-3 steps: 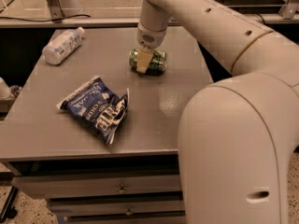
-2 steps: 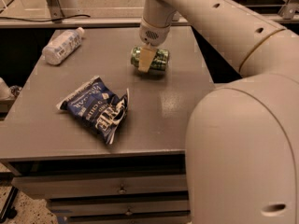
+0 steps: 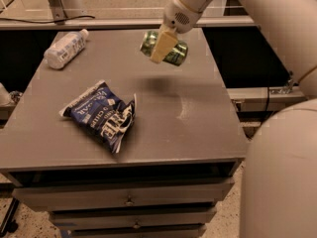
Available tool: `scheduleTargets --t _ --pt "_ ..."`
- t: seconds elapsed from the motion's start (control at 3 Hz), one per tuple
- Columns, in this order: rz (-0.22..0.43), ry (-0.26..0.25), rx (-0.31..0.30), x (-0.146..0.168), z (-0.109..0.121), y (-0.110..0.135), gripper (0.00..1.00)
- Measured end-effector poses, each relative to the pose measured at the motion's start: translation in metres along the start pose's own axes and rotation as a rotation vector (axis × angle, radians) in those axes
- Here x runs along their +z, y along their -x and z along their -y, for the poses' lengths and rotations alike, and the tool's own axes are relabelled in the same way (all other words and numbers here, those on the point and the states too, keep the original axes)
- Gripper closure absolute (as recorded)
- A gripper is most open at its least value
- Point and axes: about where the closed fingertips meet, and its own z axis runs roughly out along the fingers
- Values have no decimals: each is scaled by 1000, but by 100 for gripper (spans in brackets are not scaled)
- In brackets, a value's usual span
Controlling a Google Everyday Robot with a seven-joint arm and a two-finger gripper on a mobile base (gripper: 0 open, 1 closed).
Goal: Place green can upright
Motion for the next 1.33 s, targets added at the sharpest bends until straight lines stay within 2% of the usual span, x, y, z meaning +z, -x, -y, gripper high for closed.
scheduleTargets --t 0.67,1.0,1.33 --pt "435 70 -13 -51 -16 22 100" --pt "635 99 -1 -70 -21 22 100" --pt "659 113 0 -74 -25 27 100"
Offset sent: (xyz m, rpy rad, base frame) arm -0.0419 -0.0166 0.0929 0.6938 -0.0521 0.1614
